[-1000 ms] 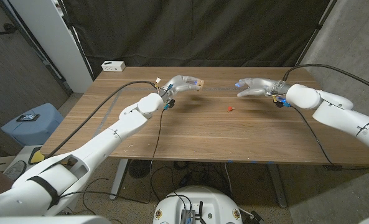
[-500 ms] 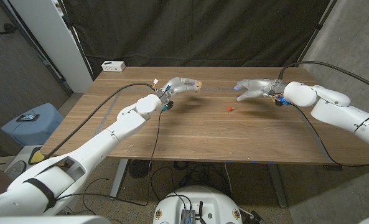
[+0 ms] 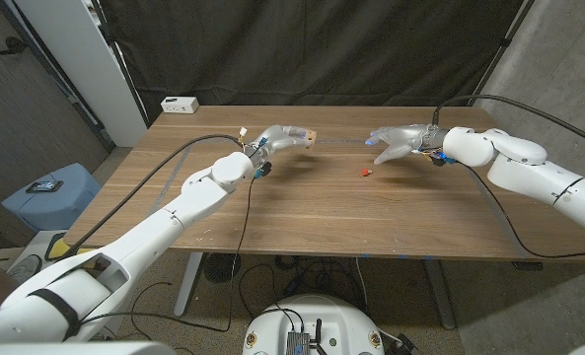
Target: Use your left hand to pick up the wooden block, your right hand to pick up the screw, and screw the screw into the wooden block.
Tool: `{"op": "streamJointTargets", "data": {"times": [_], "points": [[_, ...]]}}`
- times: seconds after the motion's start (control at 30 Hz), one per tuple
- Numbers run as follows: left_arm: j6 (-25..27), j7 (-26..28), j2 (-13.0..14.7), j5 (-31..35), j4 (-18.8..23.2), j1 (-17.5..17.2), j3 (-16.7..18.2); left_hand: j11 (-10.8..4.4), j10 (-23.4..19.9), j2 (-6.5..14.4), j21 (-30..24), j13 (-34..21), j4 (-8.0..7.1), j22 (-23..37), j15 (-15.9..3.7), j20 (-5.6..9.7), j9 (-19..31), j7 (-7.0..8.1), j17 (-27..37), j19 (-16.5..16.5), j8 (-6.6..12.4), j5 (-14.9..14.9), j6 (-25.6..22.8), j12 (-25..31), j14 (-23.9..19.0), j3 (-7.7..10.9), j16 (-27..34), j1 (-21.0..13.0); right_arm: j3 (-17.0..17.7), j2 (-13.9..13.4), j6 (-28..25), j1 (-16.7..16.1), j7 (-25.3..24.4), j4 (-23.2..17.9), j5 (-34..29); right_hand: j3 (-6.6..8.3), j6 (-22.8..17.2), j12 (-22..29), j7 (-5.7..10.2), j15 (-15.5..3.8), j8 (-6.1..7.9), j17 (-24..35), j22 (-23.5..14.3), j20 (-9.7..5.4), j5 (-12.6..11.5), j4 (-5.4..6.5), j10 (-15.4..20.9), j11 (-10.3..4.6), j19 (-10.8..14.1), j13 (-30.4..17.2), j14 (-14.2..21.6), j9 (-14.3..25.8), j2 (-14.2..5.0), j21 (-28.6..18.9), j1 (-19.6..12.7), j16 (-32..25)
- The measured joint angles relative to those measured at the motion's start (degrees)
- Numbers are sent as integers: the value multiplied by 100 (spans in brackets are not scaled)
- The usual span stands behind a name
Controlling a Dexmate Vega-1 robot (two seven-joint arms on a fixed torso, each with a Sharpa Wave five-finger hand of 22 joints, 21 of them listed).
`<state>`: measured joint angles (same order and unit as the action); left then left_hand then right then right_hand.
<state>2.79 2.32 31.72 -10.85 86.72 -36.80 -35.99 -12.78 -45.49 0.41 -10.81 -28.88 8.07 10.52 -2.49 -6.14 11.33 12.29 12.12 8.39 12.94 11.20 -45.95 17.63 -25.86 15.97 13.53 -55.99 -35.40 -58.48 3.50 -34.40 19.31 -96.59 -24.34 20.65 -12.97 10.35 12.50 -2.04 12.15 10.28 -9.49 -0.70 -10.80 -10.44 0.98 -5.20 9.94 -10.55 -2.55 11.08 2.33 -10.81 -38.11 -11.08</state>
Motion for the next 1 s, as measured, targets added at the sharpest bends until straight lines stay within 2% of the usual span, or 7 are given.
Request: {"op": "streamJointTargets", "data": {"times": [0.27, 0.47, 0.9, 1.0], "points": [[-78, 17, 32, -39, 13, -57, 27, 8, 9, 23, 0, -4, -8, 0, -11, 0, -1, 0, 15, 0, 0, -3, 0, -27, 11, -22, 0, -23, -89, 91, 302, 158, 72, 211, -282, 0, 0, 0, 0, 31, 0, 0, 1, 20, 0, 0, -30, -13, 20, 0, 31, 27, 44, 0, -44, 0], [-404, 19, -1, -98, -133, -100, 58, 8, 9, 22, -28, -3, -7, 0, -30, 44, -1, 0, 28, 0, 0, -5, 0, -27, 30, -22, 0, -23, -148, 162, 457, 257, 137, 389, -372, 0, -1, 0, -1, 31, 0, 0, 1, 20, 0, 0, -40, -23, 20, 1, 31, 26, 46, 0, -108, 0], [-629, 14, -42, -172, -296, -155, 110, 8, 9, 23, -28, -2, -7, 0, -6, 64, 1, 3, 28, -20, -18, -6, -47, -37, 54, -23, 0, -22, -294, 360, 731, 487, 328, 805, -434, 3, -1, 0, -1, 52, 0, -1, 1, 42, 0, 38, -227, 81, -3, 1, 9, 50, 106, 23, -167, 0], [-651, -3, -42, -198, -328, -157, 120, 8, 9, 38, -28, -1, -7, 0, -6, 64, 1, 2, 28, -20, -20, -6, -46, -37, 54, -23, 0, -6, -334, 418, 793, 540, 363, 901, -434, -21, -1, 0, -1, 83, 0, -1, 2, 73, 0, 62, -275, 49, -32, 2, -22, 54, 105, 24, -166, 0]]}}
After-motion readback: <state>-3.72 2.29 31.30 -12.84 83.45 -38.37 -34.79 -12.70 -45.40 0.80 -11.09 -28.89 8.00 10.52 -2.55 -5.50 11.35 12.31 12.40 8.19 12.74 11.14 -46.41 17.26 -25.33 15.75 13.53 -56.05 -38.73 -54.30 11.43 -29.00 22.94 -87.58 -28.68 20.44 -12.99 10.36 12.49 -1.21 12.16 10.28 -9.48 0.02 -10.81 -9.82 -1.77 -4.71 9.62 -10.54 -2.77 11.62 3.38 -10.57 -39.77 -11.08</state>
